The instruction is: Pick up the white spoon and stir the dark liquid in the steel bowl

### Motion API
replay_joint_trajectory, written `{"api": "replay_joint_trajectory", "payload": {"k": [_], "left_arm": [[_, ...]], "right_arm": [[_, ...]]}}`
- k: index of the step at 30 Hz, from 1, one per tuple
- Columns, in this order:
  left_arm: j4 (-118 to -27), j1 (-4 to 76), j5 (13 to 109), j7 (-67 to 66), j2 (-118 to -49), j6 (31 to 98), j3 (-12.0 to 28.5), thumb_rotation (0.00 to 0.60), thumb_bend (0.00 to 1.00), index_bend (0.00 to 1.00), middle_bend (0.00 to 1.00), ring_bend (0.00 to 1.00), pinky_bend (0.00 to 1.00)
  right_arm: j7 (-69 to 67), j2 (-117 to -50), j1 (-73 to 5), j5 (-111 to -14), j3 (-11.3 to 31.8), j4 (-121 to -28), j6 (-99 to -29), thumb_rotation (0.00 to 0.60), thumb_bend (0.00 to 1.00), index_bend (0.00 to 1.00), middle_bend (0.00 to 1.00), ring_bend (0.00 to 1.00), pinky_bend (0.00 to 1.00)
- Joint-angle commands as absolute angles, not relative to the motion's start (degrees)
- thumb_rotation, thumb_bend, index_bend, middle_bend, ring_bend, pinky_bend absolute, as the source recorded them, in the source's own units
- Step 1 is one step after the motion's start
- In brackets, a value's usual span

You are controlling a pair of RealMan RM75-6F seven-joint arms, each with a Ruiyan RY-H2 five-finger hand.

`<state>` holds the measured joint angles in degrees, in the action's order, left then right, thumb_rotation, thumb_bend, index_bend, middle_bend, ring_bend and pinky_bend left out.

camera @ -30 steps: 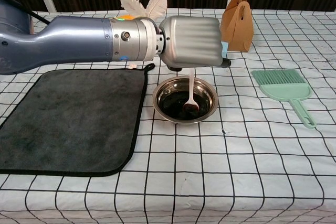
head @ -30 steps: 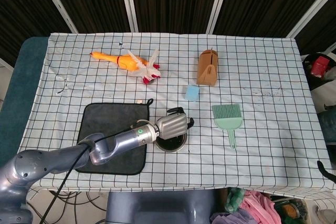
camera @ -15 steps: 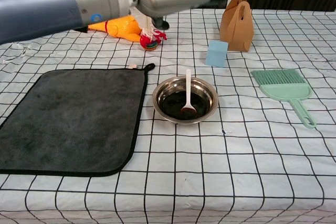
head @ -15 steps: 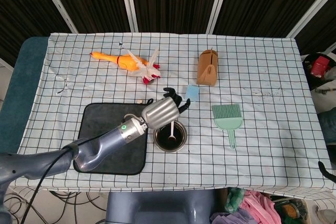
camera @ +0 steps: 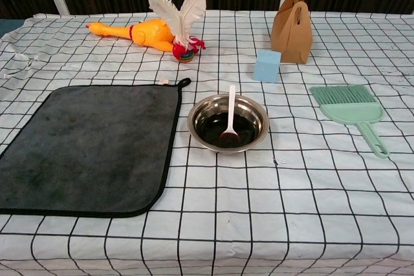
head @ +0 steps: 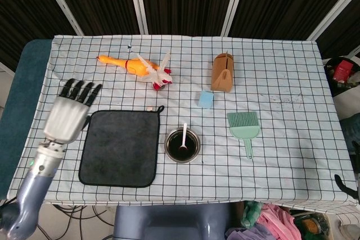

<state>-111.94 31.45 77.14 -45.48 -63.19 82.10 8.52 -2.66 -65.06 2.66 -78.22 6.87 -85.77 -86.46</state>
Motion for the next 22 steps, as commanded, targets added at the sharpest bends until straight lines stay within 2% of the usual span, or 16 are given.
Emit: {"api": "replay_joint_trajectory", "payload": {"k": [1, 5, 10, 15, 22], "left_arm": [[-113.2, 19.8, 80.9, -29.5, -55.8, 92.4, 1.4, 0.6, 0.13, 0.17, 0.2, 0.15, 0.16], [-109.4, 13.6, 83.9, -21.5, -54.0, 96.4, -2.8, 0.6, 0.13, 0.17, 0.18, 0.12, 0.13], [-102.2, 9.5, 87.9, -12.8, -55.1, 100.0, -4.7, 0.6, 0.13, 0.17, 0.16, 0.1, 0.11], [-97.0, 7.9, 87.5, -8.5, -56.9, 98.0, -5.7, 0.6, 0.13, 0.17, 0.15, 0.09, 0.1], [-93.1, 7.8, 85.5, -4.6, -59.1, 94.4, -4.7, 0.6, 0.13, 0.17, 0.15, 0.09, 0.1]], "right_arm": [[-1.9, -65.2, 2.4, -79.0, 6.4, -86.4, -86.5, 0.6, 0.22, 0.0, 0.11, 0.2, 0.28], [-0.7, -65.5, 2.0, -80.3, 5.8, -86.9, -86.4, 0.6, 0.22, 0.0, 0.11, 0.2, 0.27], [1.1, -65.8, 1.7, -81.6, 5.5, -87.7, -86.8, 0.6, 0.22, 0.0, 0.11, 0.2, 0.27], [2.7, -65.6, 1.6, -82.6, 4.7, -89.1, -86.9, 0.6, 0.22, 0.0, 0.11, 0.19, 0.27], [3.3, -65.1, 1.8, -83.2, 4.6, -90.2, -87.8, 0.6, 0.22, 0.0, 0.11, 0.19, 0.27]]}}
